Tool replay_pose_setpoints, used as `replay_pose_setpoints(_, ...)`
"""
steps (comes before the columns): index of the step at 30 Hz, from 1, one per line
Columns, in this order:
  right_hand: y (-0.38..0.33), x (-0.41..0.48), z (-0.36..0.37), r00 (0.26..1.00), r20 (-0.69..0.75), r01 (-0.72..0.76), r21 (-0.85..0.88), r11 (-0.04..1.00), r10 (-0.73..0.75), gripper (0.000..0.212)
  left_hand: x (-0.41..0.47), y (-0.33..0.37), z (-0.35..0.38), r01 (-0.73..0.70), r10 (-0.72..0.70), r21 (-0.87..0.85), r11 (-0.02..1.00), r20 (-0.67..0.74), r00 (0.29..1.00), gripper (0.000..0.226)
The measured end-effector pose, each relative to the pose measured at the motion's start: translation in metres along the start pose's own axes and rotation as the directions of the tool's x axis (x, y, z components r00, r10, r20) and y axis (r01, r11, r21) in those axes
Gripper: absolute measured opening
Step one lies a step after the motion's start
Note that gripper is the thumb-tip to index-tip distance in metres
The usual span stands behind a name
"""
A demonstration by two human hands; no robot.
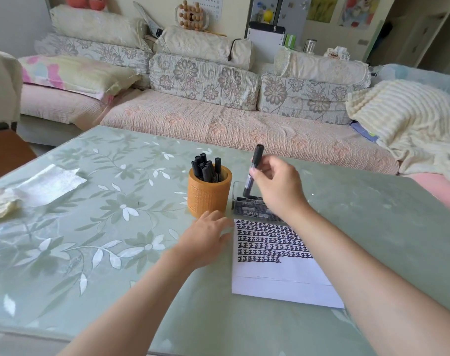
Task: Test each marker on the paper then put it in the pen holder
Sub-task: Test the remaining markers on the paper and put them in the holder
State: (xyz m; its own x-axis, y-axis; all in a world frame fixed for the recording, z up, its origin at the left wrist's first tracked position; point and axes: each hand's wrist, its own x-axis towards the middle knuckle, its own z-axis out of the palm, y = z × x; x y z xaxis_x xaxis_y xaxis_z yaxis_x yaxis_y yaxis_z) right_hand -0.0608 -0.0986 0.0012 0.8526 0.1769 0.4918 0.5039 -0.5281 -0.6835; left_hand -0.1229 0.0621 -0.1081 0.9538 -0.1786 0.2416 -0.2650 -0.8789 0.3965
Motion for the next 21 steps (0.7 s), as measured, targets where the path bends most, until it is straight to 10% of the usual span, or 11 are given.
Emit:
replay_pose_setpoints(7, -0.021, 0.05, 0.037, 0.997, 0.045, -0.066, 0.036, 0.997, 0.064, 0.005, 0.004, -0.003, 0.005, -0.042, 0.042, 0.044, 0.998, 0.002, 0.999, 0.032)
replay_pose_setpoints(16, -0.006, 0.047, 0.07, 0.968, 0.175, -0.071, -0.493, 0.867, 0.178, 0.034, 0.009, -0.004, 0.007, -0.024, 0.025, 0.051, 0.998, -0.008, 1.0, 0.029)
replay_pose_setpoints(21, -0.009, 0.051, 0.06, 0.882, 0.395, -0.134, -0.317, 0.939, 0.259, 0.025, 0.01, -0.004, 0.007, -0.023, 0.023, 0.04, 0.999, -0.008, 1.0, 0.028)
